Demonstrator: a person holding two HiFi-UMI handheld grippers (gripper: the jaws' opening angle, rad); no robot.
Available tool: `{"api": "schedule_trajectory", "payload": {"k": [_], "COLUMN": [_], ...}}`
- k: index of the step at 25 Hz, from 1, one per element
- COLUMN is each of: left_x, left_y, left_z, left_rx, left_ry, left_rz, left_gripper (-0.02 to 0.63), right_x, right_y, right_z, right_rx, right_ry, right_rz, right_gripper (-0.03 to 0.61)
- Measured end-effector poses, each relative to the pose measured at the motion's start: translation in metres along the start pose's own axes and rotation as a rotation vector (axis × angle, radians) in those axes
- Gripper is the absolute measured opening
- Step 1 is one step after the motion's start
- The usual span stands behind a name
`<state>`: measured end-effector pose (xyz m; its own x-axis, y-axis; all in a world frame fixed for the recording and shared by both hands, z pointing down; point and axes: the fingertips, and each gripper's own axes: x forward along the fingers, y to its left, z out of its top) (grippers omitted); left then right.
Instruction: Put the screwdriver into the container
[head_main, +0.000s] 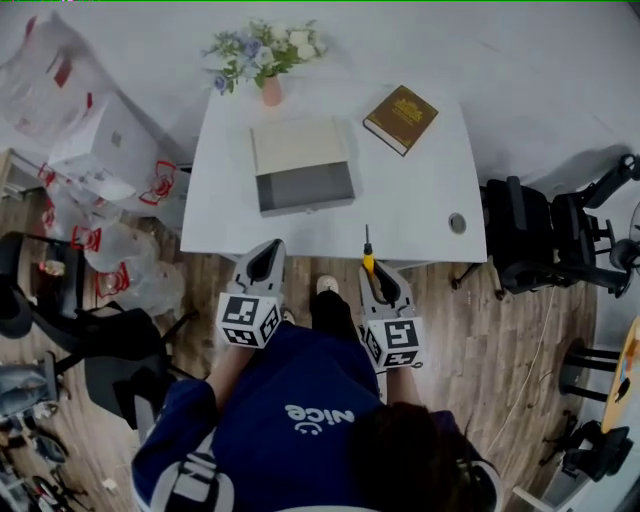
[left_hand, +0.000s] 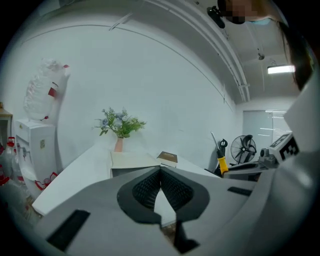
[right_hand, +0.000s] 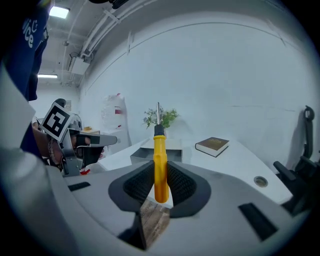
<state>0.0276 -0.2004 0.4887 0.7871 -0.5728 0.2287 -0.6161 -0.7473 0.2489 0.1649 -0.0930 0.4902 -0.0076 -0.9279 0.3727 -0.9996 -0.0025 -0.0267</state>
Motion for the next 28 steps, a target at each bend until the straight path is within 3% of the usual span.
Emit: {"api": "schedule_trajectory", "payload": {"k": [6, 14, 17, 28], "left_x": [0.027, 0.041, 0.043, 0.041], "left_y": [0.001, 0.022, 0.034, 0.057], "left_z": [0.015, 0.025, 0.031, 0.037], "left_rx": [-0.075, -0.066, -0.068, -0.089], "left_ry": [-0.047, -0.067, -0.087, -0.1], "left_rz": [0.063, 0.199, 0.249, 0.328], "left_gripper": [0.017, 0.017, 0.017, 0.017], "right_x": [0.035, 0.073, 0.093, 0.174], "right_y": [-0.03, -0.054, -0.054, -0.02], "right_z": [0.016, 0.035, 0.05, 0.054], "right_rx": [-0.06, -0.124, -0.152, -0.515], "right_ry": [0.024, 0.024, 0.011, 0.158], "right_rz": [0.091, 0.18, 0.264, 0.555], "right_gripper": [0.094, 0.094, 0.094, 0.094]}}
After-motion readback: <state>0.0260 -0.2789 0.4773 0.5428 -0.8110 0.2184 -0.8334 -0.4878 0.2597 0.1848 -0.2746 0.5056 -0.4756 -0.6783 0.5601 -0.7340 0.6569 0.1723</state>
